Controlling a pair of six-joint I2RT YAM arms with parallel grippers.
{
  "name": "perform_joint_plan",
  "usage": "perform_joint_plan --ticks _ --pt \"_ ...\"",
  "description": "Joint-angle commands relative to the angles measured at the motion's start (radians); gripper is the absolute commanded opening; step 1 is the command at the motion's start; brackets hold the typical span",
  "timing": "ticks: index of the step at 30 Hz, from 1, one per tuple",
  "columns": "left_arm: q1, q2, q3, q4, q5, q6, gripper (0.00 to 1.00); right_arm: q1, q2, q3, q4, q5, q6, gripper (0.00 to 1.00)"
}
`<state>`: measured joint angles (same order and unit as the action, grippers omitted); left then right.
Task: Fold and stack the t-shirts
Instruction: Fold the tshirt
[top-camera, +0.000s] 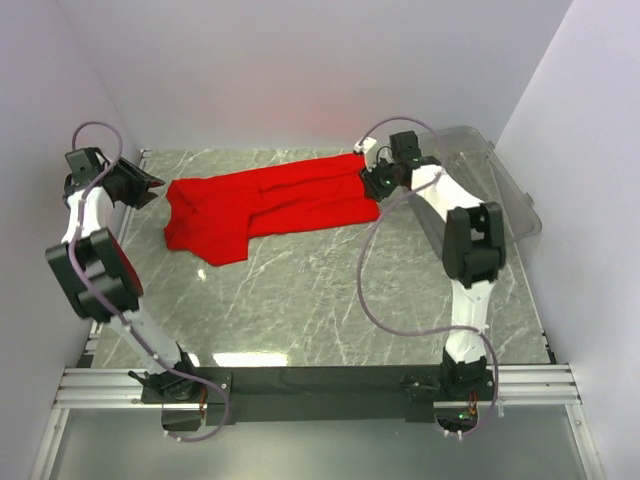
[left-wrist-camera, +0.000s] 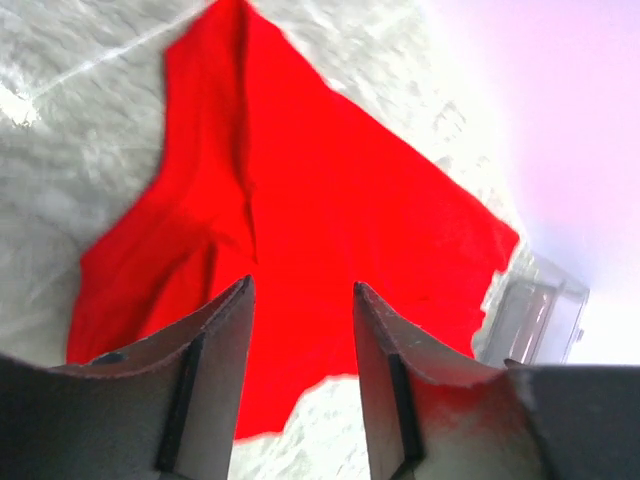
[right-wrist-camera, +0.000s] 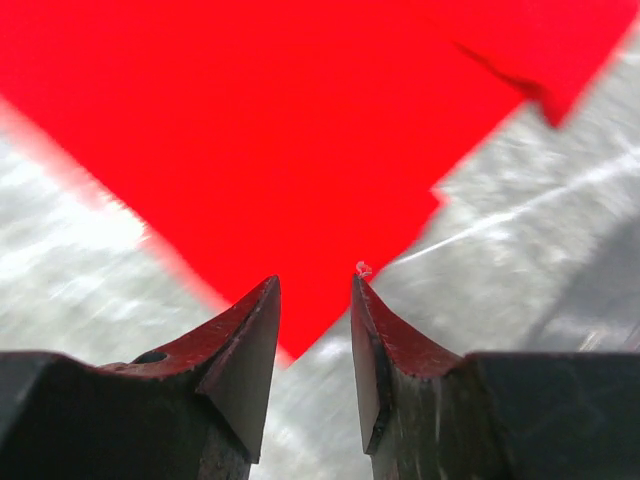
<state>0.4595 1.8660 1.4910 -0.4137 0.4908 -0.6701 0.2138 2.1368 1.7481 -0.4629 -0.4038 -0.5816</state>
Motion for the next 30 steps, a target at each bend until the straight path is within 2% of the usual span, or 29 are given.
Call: perform_joint_plan --ticks 1,5,9,15,22,26,30 --pt "0.001 -0.165 -0.112 -0.005 0.003 0.089 0.52 -0.017 -0.185 -0.106 -0.025 -0.273 -0.138 0.42" --pt "-0.001 -0.328 -0.35 0.03 0.043 0.095 0.54 -0.031 -0.305 -0.234 -0.054 -0.371 -0.29 0.42" --pt "-0.024 -0.419 -0.516 0.059 0.061 0.047 0.55 -0.054 -0.319 -0.237 -0.127 -0.426 -0.32 0.42" --pt "-0.1 -0.487 -0.707 0.136 -0.001 -0.072 0.55 -0.062 -0.341 -0.262 -0.122 -0.443 -0.301 0.42" --pt "-0.189 -0.389 -0.716 0.202 -0.093 -0.125 0.54 -0.062 -0.367 -0.306 -0.109 -0.451 -0.27 0.42" --pt "-0.211 -0.297 -0.657 0.156 -0.142 -0.117 0.54 -0.062 -0.382 -0.32 -0.108 -0.444 -0.267 0.42" --pt "-0.222 -0.292 -0.64 0.078 -0.185 -0.092 0.53 -0.063 -0.388 -0.328 -0.103 -0.44 -0.262 0.42"
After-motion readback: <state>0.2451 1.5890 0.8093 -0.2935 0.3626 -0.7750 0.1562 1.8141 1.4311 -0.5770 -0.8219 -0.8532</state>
